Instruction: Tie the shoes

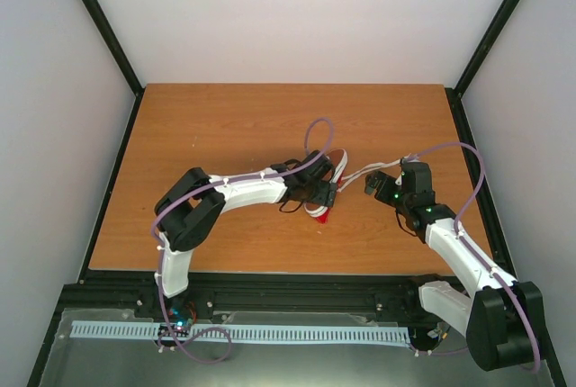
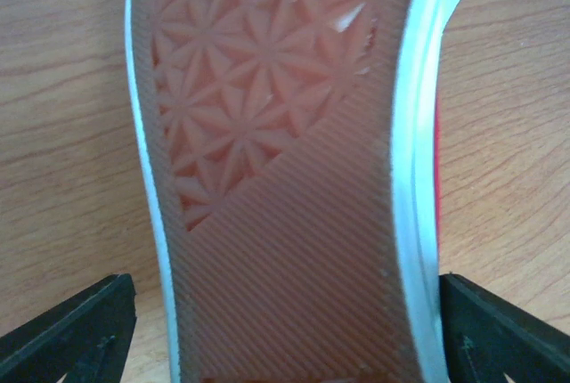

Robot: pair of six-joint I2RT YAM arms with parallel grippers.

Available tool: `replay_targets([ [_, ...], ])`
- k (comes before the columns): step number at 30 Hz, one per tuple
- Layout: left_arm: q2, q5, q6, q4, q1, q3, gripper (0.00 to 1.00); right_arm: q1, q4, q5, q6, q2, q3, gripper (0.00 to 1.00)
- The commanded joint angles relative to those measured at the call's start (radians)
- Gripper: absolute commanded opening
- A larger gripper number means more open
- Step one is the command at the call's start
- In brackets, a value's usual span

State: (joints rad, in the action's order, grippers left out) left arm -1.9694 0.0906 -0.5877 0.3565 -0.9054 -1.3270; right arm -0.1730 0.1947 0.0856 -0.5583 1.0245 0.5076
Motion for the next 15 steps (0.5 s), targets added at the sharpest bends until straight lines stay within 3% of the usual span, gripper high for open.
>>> replay_targets([
  [1,-0.023,0.028,0.034,0.039,-0.003,-0.069,0.91,0.008,-0.007,-0.008,0.009,0.002,-0.01,1.0],
  [6,-0.046,0.036,0.059,0.059,-0.02,-0.108,0.99,0.01,-0.008,-0.011,0.008,0.005,-0.013,1.0],
  [12,-0.148,0.128,0.114,0.197,-0.066,-0.227,1.0,0.012,0.001,-0.018,0.001,-0.015,-0.011,1.0],
  [15,-0.155,0.116,0.116,0.183,-0.07,-0.226,0.89,0.013,0.003,-0.02,-0.006,-0.019,-0.014,1.0],
])
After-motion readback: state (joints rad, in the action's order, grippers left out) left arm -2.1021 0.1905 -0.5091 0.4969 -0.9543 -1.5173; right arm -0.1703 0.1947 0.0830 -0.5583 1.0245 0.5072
